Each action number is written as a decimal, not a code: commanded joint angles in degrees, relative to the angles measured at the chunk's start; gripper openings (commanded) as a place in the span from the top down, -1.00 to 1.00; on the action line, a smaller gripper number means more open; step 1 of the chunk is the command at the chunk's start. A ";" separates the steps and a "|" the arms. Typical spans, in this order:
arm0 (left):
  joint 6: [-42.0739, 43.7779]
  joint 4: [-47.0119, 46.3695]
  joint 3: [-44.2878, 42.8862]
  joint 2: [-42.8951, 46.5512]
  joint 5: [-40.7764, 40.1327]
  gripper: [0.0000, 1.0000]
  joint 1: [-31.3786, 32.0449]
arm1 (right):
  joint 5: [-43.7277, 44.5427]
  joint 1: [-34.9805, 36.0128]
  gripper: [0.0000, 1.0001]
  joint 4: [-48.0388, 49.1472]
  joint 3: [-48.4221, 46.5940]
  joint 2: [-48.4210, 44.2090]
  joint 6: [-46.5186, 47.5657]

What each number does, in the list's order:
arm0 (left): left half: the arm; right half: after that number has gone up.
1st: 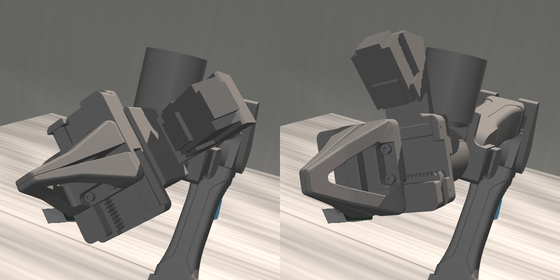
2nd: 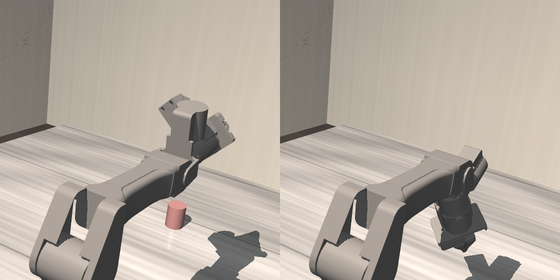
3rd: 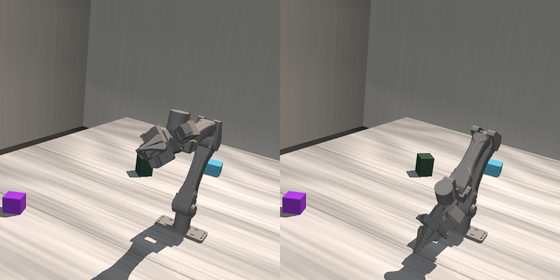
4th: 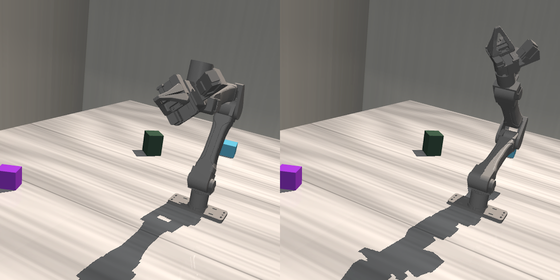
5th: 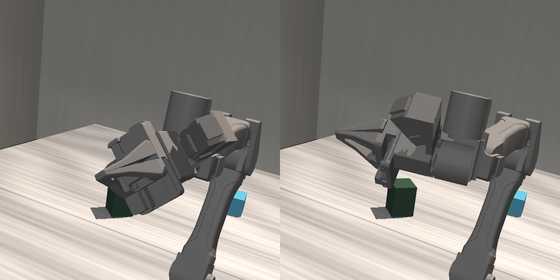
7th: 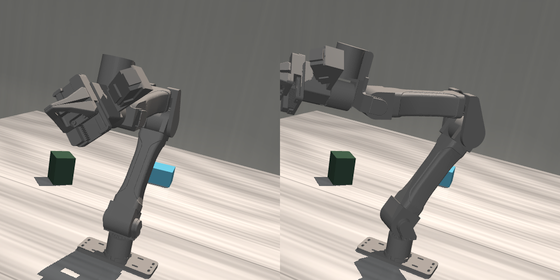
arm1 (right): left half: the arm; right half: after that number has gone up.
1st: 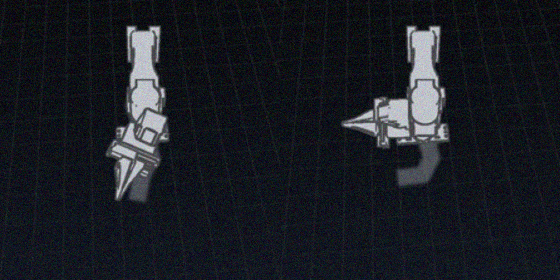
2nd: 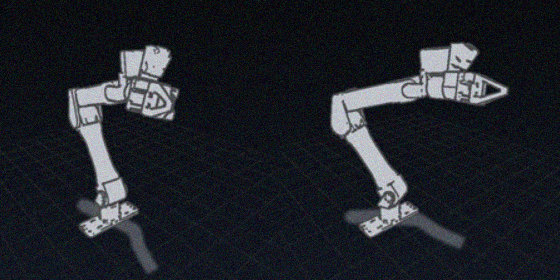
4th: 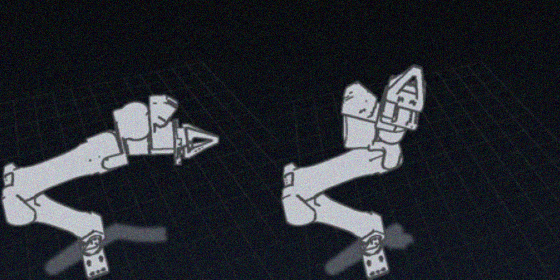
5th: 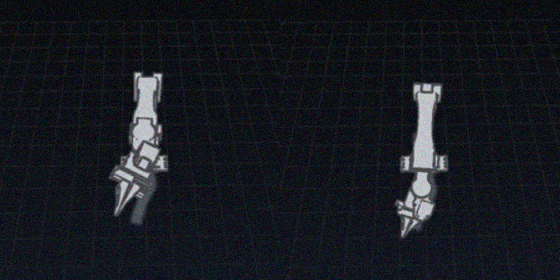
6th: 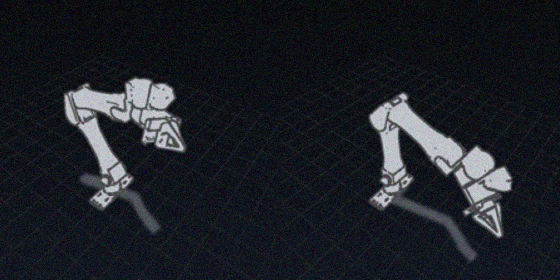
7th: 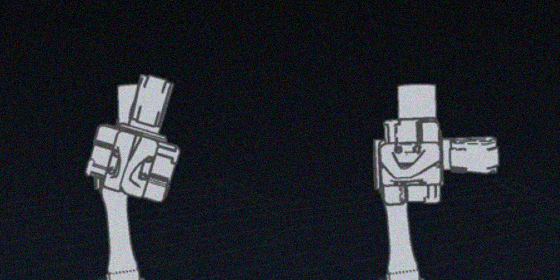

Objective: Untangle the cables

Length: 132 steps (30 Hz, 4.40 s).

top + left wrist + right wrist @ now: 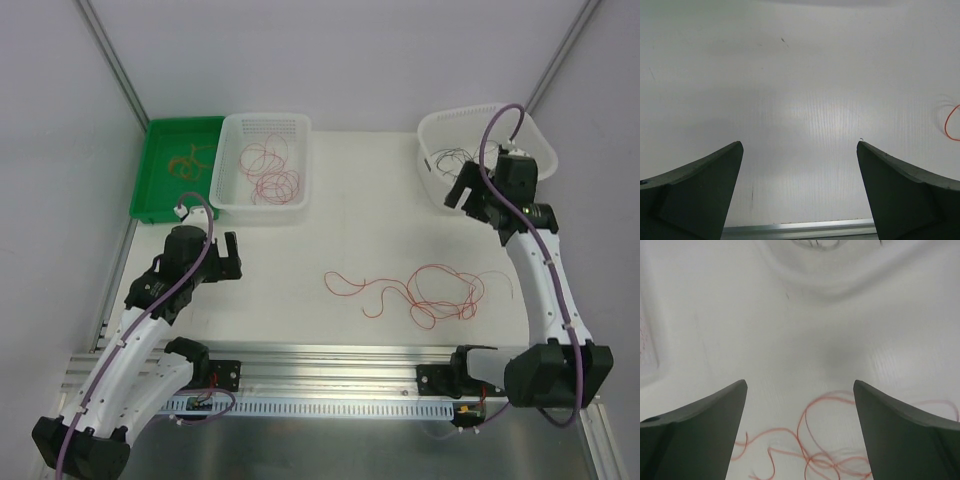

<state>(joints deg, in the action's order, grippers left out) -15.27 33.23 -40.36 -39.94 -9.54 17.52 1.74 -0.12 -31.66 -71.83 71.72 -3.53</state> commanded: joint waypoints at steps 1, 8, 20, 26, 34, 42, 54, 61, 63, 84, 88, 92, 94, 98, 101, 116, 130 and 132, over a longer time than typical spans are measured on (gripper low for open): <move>1.73 -1.50 -0.16 -0.57 3.65 -0.98 -0.64 | -1.30 -0.23 -0.87 -4.02 10.63 -7.19 -6.04; 1.91 -1.59 -0.16 -0.92 3.92 -0.98 -0.64 | -3.23 -0.23 -0.86 -3.85 34.01 -22.23 -14.48; 2.00 -1.68 -0.25 -1.10 4.18 -0.98 -0.64 | -0.51 -0.14 -0.47 3.44 48.98 -22.88 -21.26; 1.99 -1.68 -0.25 -1.10 4.00 -0.98 -0.64 | -0.07 4.06 -0.03 8.98 48.11 -16.63 -20.64; 2.00 -1.68 -0.25 -1.19 4.27 -0.98 -0.64 | 5.20 25.41 0.81 13.20 41.26 -3.55 -23.71; 2.08 -1.77 -0.16 -0.93 4.36 -0.99 -0.64 | 7.32 53.16 0.98 13.38 21.50 15.53 -19.95; 2.26 -2.12 0.10 -0.40 6.20 -0.98 -0.64 | 6.52 64.72 0.24 5.39 1.61 22.34 -11.33; 0.43 -3.17 0.19 -4.08 16.73 -0.98 -0.56 | 15.74 64.37 -0.02 -3.31 2.66 13.90 -9.74; -1.68 -3.44 0.10 -6.72 22.88 -0.98 -0.29 | 16.54 63.84 -0.01 -3.76 3.71 12.57 -9.65; -18.66 -19.08 1.51 -31.77 10.07 -0.75 22.73 | 10.31 58.74 0.18 4.41 14.18 14.76 -11.32; -19.01 -20.40 1.60 -36.24 9.81 -0.61 24.31 | 8.99 58.74 0.23 5.55 14.61 15.64 -11.41; -19.36 -21.80 1.69 -39.06 9.81 -0.45 25.28 | 8.02 58.74 0.29 5.91 14.79 16.52 -11.59; -19.45 -22.07 1.69 -40.55 9.11 -0.31 25.90 | 8.02 58.74 0.35 6.08 15.05 16.61 -11.59; -19.27 -22.42 1.69 -42.67 7.70 -0.07 26.16 | 8.02 58.74 0.47 6.08 15.58 16.34 -11.94; -18.84 -22.60 1.60 -43.73 6.64 0.39 26.16 | 8.10 58.74 0.56 5.91 16.11 15.91 -12.03; -18.22 -22.42 1.86 -48.03 2.78 1.00 26.16 | 16.09 58.57 0.99 -4.45 14.01 3.52 -9.57; -18.66 -21.54 5.20 -47.86 0.57 1.00 24.23 | 32.71 41.09 0.92 -21.16 -0.58 -24.43 2.38; -18.66 -21.28 5.82 -47.07 0.66 1.00 23.27 | 32.89 38.11 0.88 -21.25 -2.08 -25.75 3.17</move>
<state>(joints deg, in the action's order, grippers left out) -34.22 3.81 -38.65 -85.19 -4.89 42.87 30.89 41.17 -49.04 -71.44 47.33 -4.64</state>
